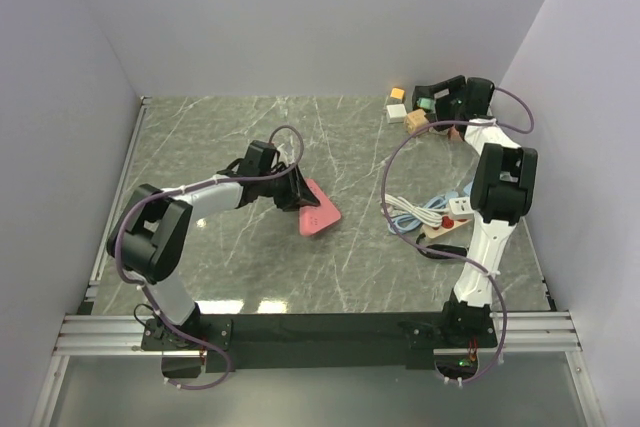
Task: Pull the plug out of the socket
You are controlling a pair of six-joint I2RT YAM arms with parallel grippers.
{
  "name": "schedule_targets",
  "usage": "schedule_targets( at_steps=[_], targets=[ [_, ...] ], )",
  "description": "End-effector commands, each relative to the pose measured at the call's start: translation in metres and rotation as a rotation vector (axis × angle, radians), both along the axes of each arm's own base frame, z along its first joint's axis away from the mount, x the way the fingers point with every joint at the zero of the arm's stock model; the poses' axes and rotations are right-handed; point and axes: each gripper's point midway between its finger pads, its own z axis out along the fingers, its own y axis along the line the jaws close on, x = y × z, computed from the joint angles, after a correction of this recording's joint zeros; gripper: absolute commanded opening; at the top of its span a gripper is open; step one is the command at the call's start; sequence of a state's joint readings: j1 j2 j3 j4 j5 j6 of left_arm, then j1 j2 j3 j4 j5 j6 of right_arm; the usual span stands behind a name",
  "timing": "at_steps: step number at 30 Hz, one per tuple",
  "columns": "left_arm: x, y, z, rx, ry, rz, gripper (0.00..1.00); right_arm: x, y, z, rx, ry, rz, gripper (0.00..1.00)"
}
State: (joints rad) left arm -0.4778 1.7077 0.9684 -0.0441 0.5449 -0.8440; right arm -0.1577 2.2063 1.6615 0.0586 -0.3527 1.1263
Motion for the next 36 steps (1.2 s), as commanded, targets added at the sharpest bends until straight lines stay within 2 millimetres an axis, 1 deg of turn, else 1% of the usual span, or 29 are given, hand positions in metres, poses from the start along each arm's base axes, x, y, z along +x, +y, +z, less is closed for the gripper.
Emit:
schedule_targets(
  at_steps=[1, 2, 3, 5, 6, 7, 8, 9, 10, 11, 12, 13, 14, 15, 16, 17, 18, 20, 22, 23, 24, 26, 28, 29, 31, 33, 34, 35, 36],
  targets=[
    [0.014, -0.017, 0.022, -0.08, -0.051, -0.015, 0.01, 0.007, -0.001, 0.069, 0.01, -0.138, 0.008, 0.93],
    [0.015, -0.018, 0.022, -0.085, -0.048, -0.014, 0.0, 0.001, 0.0, 0.072, 0.002, -0.135, 0.018, 0.93],
    [0.017, -0.021, 0.022, -0.098, -0.049, -0.013, 0.01, -0.016, 0.002, 0.077, -0.024, -0.112, 0.033, 0.94],
    [0.02, -0.024, 0.023, -0.114, -0.052, -0.006, 0.01, -0.037, 0.006, 0.084, -0.068, -0.11, 0.049, 0.95],
    [0.019, -0.027, 0.021, -0.133, -0.026, -0.005, 0.01, -0.067, 0.012, 0.08, -0.105, -0.064, 0.074, 0.95],
    [0.023, -0.03, 0.025, -0.158, -0.044, -0.004, 0.01, -0.082, 0.02, 0.078, -0.138, -0.039, 0.094, 0.95],
    [0.024, -0.033, 0.027, -0.175, -0.041, -0.004, 0.01, -0.103, 0.027, 0.1, -0.178, -0.068, 0.113, 0.95],
    [0.024, -0.036, 0.026, -0.192, -0.019, 0.003, 0.01, -0.132, 0.035, 0.069, -0.217, 0.024, 0.159, 0.95],
    [0.027, -0.039, 0.029, -0.213, -0.029, 0.009, 0.01, -0.15, 0.054, 0.064, -0.237, 0.039, 0.208, 0.95],
    [0.029, -0.042, 0.034, -0.236, -0.039, 0.013, 0.01, -0.171, 0.065, 0.082, -0.256, -0.008, 0.24, 0.95],
    [0.027, -0.044, 0.036, -0.265, -0.011, 0.033, 0.01, -0.198, 0.079, 0.053, -0.255, 0.037, 0.29, 0.96],
    [0.026, -0.045, 0.04, -0.293, -0.007, 0.036, 0.01, -0.212, 0.09, 0.05, -0.244, 0.024, 0.324, 0.96],
    [0.031, -0.05, 0.053, -0.348, -0.052, 0.035, 0.01, -0.231, 0.109, 0.063, -0.22, -0.027, 0.374, 0.96],
    [0.027, -0.05, 0.056, -0.384, -0.01, 0.062, 0.01, -0.25, 0.115, 0.042, -0.15, 0.012, 0.369, 0.96],
    [0.027, -0.051, 0.062, -0.421, -0.013, 0.069, 0.0, -0.26, 0.122, 0.039, -0.112, 0.0, 0.38, 0.96],
    [0.03, -0.052, 0.078, -0.483, -0.055, 0.073, 0.01, -0.271, 0.127, 0.046, -0.083, -0.031, 0.388, 0.96],
    [0.027, -0.051, 0.08, -0.524, -0.008, 0.101, 0.01, -0.283, 0.131, 0.033, -0.038, -0.006, 0.383, 0.96],
    [0.031, -0.049, 0.094, -0.592, -0.025, 0.145, 0.01, -0.297, 0.141, 0.034, -0.005, -0.024, 0.392, 0.96],
    [0.028, -0.047, 0.096, -0.618, 0.018, 0.192, 0.01, -0.306, 0.156, 0.035, 0.025, -0.037, 0.423, 0.96],
    [0.032, -0.046, 0.098, -0.618, 0.013, 0.227, 0.01, -0.311, 0.16, 0.03, 0.066, -0.016, 0.412, 0.96],
    [0.028, -0.05, 0.101, -0.61, 0.014, 0.232, 0.01, -0.311, 0.169, 0.035, 0.083, -0.051, 0.425, 0.96],
    [0.029, -0.053, 0.105, -0.605, 0.009, 0.255, 0.01, -0.315, 0.178, 0.028, 0.13, -0.033, 0.424, 0.96],
    [0.023, -0.06, 0.113, -0.624, 0.015, 0.253, 0.01, -0.317, 0.188, 0.032, 0.165, -0.061, 0.445, 0.95],
    [0.022, -0.061, 0.116, -0.631, 0.009, 0.258, 0.01, -0.319, 0.191, 0.029, 0.206, -0.043, 0.433, 0.95],
    [0.021, -0.065, 0.115, -0.634, 0.011, 0.27, 0.01, -0.318, 0.198, 0.038, 0.244, -0.089, 0.447, 0.94],
    [0.019, -0.07, 0.115, -0.665, 0.026, 0.268, 0.01, -0.318, 0.206, 0.038, 0.27, -0.071, 0.46, 0.94],
    [0.017, -0.072, 0.121, -0.692, 0.016, 0.26, 0.01, -0.318, 0.211, 0.039, 0.282, -0.07, 0.473, 0.94],
    [0.015, -0.078, 0.122, -0.7, 0.028, 0.251, 0.01, -0.319, 0.215, 0.037, 0.31, -0.053, 0.474, 0.91],
    [0.013, -0.081, 0.117, -0.694, 0.048, 0.244, 0.01, -0.317, 0.217, 0.044, 0.315, -0.092, 0.486, 0.9]
  ],
)
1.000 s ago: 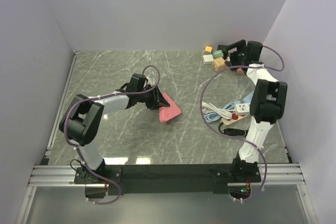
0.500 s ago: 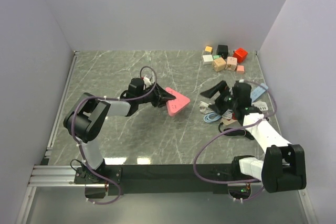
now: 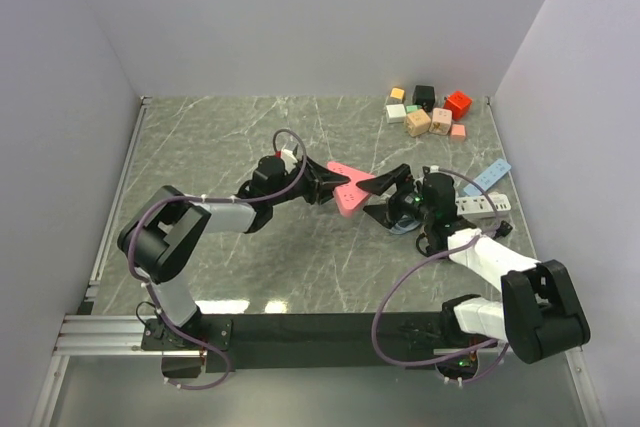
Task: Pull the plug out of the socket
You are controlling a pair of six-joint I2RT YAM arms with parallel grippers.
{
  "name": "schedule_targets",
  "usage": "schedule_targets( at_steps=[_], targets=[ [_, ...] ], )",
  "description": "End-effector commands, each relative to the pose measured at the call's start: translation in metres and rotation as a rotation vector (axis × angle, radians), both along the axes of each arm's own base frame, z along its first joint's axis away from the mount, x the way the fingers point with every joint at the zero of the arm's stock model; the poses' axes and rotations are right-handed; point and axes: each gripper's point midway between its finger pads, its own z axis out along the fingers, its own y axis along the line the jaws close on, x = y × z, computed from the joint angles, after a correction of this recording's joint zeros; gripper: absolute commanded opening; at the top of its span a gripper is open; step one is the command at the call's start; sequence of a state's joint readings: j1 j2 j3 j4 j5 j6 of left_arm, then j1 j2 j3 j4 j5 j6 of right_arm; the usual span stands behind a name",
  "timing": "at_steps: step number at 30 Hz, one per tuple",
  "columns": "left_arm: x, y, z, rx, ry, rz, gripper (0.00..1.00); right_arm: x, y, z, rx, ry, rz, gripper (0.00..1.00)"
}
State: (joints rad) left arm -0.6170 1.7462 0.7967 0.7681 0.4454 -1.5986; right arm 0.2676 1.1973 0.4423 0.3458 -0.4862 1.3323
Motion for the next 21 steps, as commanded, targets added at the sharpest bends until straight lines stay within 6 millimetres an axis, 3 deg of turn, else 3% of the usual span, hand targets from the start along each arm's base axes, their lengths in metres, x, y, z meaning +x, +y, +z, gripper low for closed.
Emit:
schedule_targets(
  at_steps=[1, 5, 6, 9, 12, 13, 14, 15, 16, 17, 18, 19, 20, 21],
  targets=[
    [0.001, -0.01, 0.035, -0.125, -0.063, 0.003, 0.01, 0.008, 0.015, 0.029, 0.101, -0.077, 0.018, 0.88],
    [-0.008, -0.023, 0.036, -0.14, -0.068, -0.049, 0.01, 0.01, 0.022, 0.033, 0.139, -0.094, 0.055, 0.73],
    [-0.007, -0.029, 0.037, -0.136, -0.073, -0.066, 0.01, 0.009, 0.025, 0.039, 0.163, -0.119, 0.081, 0.5],
    [-0.018, -0.038, 0.032, -0.127, -0.078, -0.124, 0.01, 0.01, 0.026, 0.041, 0.216, -0.119, 0.08, 0.01],
    [-0.019, -0.026, 0.016, -0.076, -0.056, -0.086, 0.37, 0.015, 0.013, 0.041, 0.187, -0.127, 0.051, 0.0],
    [-0.017, -0.021, 0.011, -0.052, -0.048, -0.07, 0.59, 0.019, 0.005, 0.048, 0.173, -0.151, 0.03, 0.0],
    [-0.013, -0.009, 0.008, -0.015, -0.067, -0.036, 0.68, 0.02, -0.005, 0.039, 0.129, -0.125, 0.009, 0.0],
    [-0.013, -0.001, -0.008, 0.049, -0.019, -0.023, 0.75, 0.031, -0.029, 0.037, 0.101, -0.124, -0.06, 0.0],
    [-0.011, 0.008, -0.015, 0.09, -0.005, -0.002, 0.87, 0.038, -0.047, 0.032, 0.06, -0.112, -0.122, 0.0],
    [-0.007, 0.025, -0.03, 0.16, 0.003, 0.026, 0.91, 0.044, -0.065, 0.039, -0.02, -0.157, -0.165, 0.0],
    [-0.003, 0.037, -0.027, 0.197, -0.004, 0.065, 0.95, 0.04, -0.086, 0.014, -0.104, -0.04, -0.227, 0.0],
    [-0.007, 0.052, -0.046, 0.276, 0.065, 0.08, 0.99, 0.049, -0.132, 0.011, -0.192, -0.022, -0.381, 0.0],
    [-0.004, 0.07, -0.055, 0.327, 0.059, 0.107, 0.99, 0.051, -0.154, 0.013, -0.275, -0.033, -0.426, 0.0],
    [-0.002, 0.082, -0.046, 0.345, 0.032, 0.143, 0.99, 0.045, -0.171, 0.003, -0.332, 0.026, -0.472, 0.0]
  ],
)
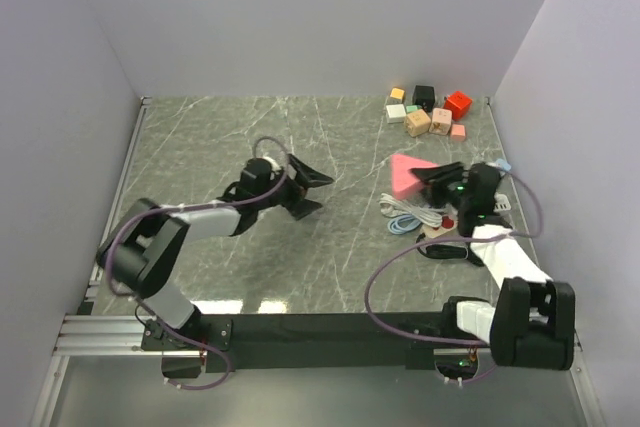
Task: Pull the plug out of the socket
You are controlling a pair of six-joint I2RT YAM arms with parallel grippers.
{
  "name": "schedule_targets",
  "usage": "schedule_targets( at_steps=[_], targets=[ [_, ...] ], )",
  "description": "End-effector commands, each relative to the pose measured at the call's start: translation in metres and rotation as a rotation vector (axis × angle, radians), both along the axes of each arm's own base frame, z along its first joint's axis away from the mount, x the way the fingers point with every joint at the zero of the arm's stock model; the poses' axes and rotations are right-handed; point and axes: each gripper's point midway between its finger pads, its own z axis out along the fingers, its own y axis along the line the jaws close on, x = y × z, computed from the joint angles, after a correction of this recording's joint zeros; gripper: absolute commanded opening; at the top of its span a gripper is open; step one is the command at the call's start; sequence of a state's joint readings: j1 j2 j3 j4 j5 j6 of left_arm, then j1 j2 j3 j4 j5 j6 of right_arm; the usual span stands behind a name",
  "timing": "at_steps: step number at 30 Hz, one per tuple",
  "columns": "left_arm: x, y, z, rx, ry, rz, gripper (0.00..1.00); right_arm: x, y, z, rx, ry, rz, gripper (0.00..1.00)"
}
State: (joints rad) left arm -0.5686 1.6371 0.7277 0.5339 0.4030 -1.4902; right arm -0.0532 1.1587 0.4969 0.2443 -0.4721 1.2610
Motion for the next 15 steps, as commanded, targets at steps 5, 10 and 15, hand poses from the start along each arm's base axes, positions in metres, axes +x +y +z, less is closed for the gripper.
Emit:
schedule_targets(
  at_steps=[5, 10, 15],
  targets=[
    [-0.004, 0.089, -0.016, 0.33, -0.048, 0.123, 0.99, -0.015, -0.151, -0.017, -0.487, 0.277, -0.446, 0.0],
    [-0.01, 0.101, -0.007, 0.371, -0.085, 0.107, 0.99, -0.003, -0.164, -0.048, -0.524, 0.434, -0.412, 0.37],
    [-0.018, 0.106, -0.016, 0.454, -0.073, 0.037, 0.99, -0.004, -0.165, -0.068, -0.532, 0.512, -0.373, 0.62]
  ],
)
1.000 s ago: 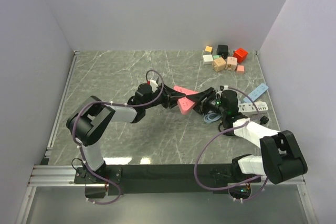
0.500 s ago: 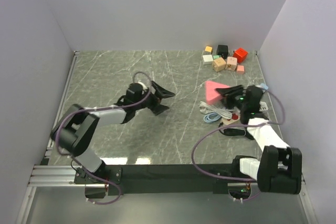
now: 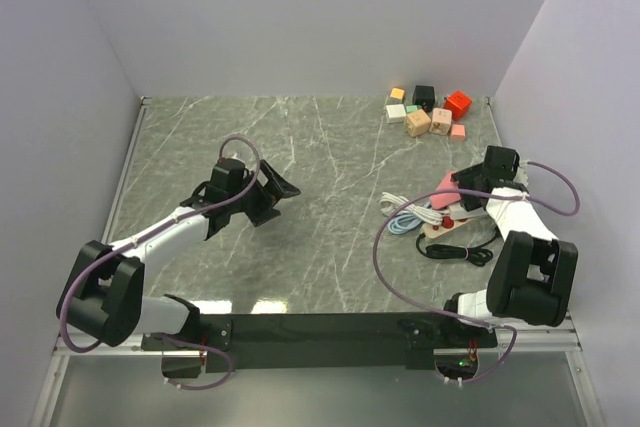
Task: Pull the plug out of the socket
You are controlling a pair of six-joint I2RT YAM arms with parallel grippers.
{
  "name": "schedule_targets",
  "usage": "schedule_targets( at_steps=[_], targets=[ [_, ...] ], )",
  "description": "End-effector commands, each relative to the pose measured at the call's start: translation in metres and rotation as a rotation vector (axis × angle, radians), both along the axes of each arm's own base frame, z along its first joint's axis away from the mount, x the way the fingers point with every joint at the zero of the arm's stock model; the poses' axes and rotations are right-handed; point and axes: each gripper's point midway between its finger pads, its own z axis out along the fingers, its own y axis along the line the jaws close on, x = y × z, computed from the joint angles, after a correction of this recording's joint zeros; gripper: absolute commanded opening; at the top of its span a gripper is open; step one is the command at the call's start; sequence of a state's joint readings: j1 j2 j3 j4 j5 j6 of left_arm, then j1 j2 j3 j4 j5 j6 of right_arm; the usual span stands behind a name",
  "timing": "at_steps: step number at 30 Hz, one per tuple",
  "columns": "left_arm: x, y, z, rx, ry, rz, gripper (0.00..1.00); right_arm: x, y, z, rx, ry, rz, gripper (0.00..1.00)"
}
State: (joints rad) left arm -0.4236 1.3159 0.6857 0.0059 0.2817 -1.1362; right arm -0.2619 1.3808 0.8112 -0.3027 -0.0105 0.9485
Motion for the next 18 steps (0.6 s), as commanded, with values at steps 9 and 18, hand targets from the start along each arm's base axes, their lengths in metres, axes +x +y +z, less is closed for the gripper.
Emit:
schedule_targets(
  at_steps=[9, 18],
  targets=[
    [-0.01, 0.019, 0.034, 0.15, -0.118, -0.07, 0.99, -0.049, 0.008, 0.069, -0.101, -0.048, 0.104, 0.95],
    [-0.012, 0.022, 0.083, 0.164, -0.256, -0.107, 0.99, -0.087, 0.071, 0.122, -0.127, -0.189, 0.5, 0.97]
  ],
)
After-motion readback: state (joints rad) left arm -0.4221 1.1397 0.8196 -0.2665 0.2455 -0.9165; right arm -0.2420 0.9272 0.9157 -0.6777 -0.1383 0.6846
